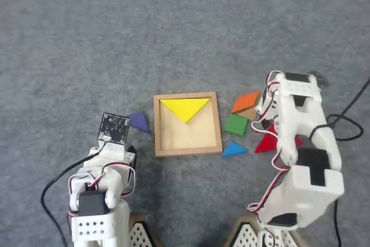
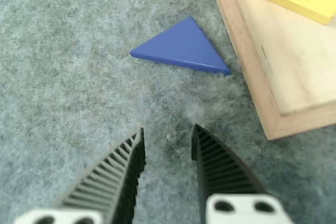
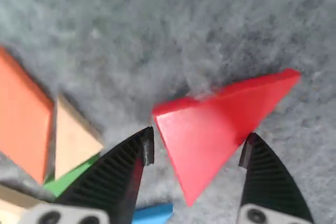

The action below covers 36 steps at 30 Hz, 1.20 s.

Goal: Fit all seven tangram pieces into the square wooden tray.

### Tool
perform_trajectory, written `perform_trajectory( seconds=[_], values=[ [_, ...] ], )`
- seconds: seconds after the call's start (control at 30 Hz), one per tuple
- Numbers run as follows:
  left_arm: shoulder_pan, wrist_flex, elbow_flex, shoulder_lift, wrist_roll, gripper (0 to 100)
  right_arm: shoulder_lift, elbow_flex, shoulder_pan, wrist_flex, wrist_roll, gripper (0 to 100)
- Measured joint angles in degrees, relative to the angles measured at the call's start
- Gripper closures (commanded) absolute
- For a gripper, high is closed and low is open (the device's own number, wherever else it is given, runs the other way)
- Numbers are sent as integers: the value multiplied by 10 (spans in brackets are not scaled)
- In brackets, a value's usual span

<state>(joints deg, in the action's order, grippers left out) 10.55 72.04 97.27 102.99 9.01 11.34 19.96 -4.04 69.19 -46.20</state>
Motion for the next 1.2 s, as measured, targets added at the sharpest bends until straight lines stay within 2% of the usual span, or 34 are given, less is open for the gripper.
perform_trajectory(
  seconds=[0.23, 0.5, 0.73, 0.97, 1.2],
  values=[
    [0, 0, 0, 0, 0, 859, 0, -1, -43, -24, -4, 746],
    [0, 0, 0, 0, 0, 859, 0, -1, -46, -28, -4, 741],
    [0, 0, 0, 0, 0, 859, 0, -42, -47, -29, 12, 622],
    [0, 0, 0, 0, 0, 859, 1, -44, -47, -36, -27, 670],
    [0, 0, 0, 0, 0, 859, 1, 2, -47, -92, -33, 706]
  ],
)
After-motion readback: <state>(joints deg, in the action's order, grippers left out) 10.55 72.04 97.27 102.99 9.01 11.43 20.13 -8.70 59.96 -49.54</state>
